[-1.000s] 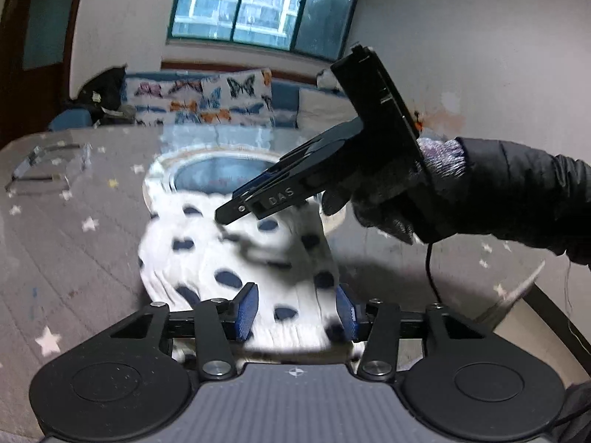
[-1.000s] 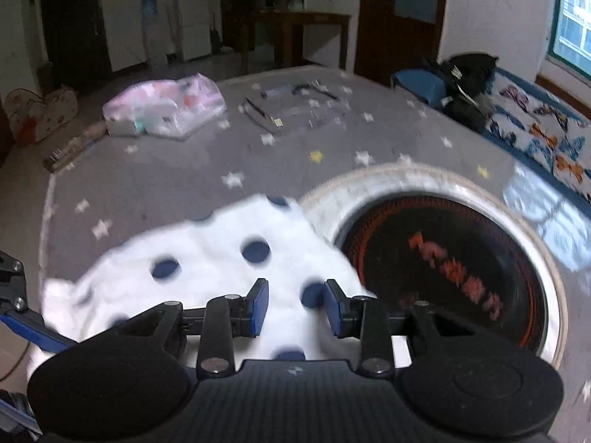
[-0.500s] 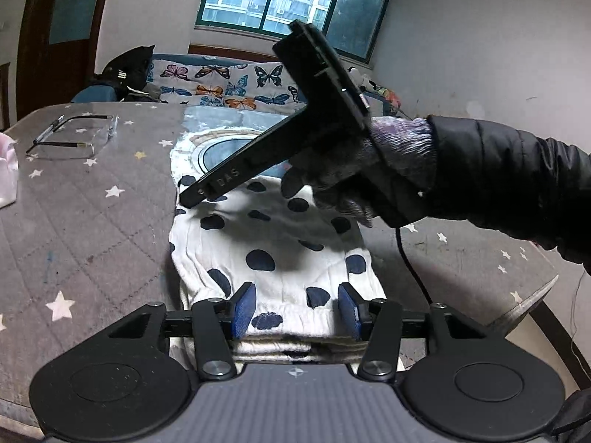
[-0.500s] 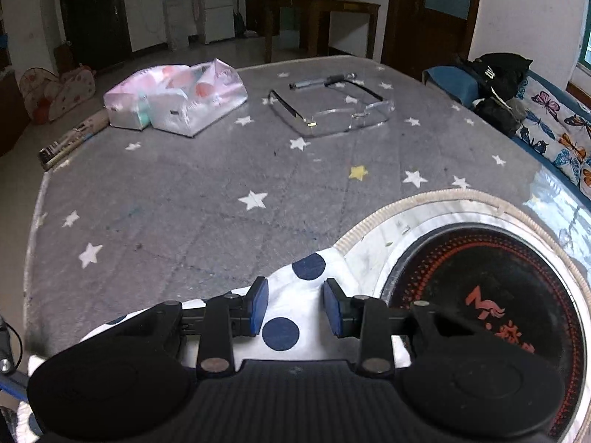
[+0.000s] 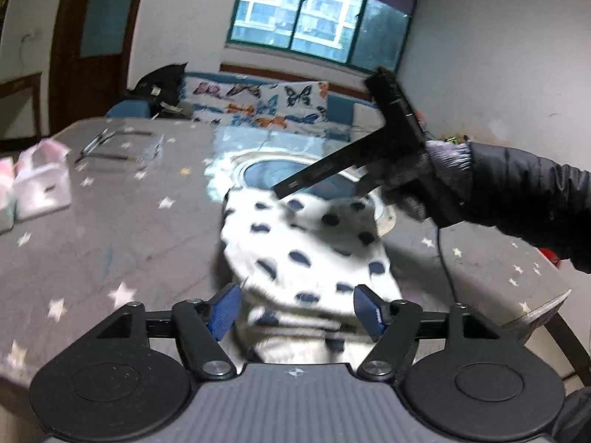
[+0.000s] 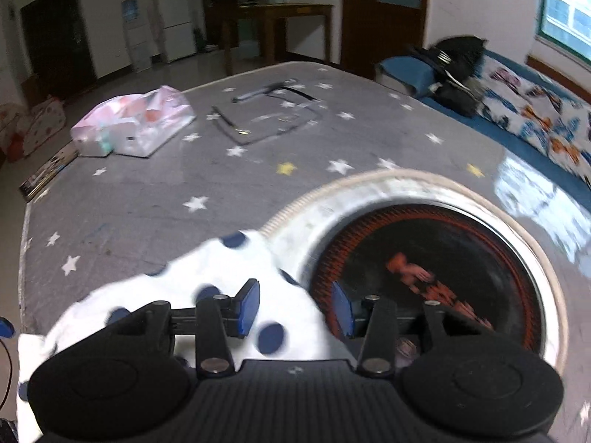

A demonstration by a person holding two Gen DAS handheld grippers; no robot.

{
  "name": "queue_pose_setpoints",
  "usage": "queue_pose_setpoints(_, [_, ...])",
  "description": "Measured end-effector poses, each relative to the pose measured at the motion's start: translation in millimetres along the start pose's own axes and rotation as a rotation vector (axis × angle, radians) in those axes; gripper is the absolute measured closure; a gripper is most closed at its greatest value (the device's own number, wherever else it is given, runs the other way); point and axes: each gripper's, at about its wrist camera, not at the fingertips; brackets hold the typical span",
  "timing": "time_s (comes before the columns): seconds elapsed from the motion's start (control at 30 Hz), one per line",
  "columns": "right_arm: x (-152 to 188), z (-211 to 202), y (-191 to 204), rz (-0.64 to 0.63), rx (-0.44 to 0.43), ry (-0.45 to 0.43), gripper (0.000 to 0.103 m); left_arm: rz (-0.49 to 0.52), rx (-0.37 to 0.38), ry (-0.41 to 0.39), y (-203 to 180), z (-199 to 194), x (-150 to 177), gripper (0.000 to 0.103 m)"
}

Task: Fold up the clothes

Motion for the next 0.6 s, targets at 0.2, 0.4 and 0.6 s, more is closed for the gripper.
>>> queue_pose_setpoints(0.2, [10,-3,-28,0.094,-0.024,0.008,0.058,-0.046,0.001,0.076,6,7,15,0.028])
queue_pose_setpoints(0.4, [16,6,-35,0.114,-0.050,0.042,0.057,-0.022,0.009,0.100,2,17,20,0.041])
queue_pose_setpoints(0.6, [20,8,-37,0.140,-0.077,0.064,0.069,-0.002,0.016,0.097,3,19,17,0.057])
Point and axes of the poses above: each gripper's, at about its wrist camera, not at the fingertips, and z roughly the way its jaws point, y to its left, x to its underside, and after that the axes turned 6 degrees about z, right-handed
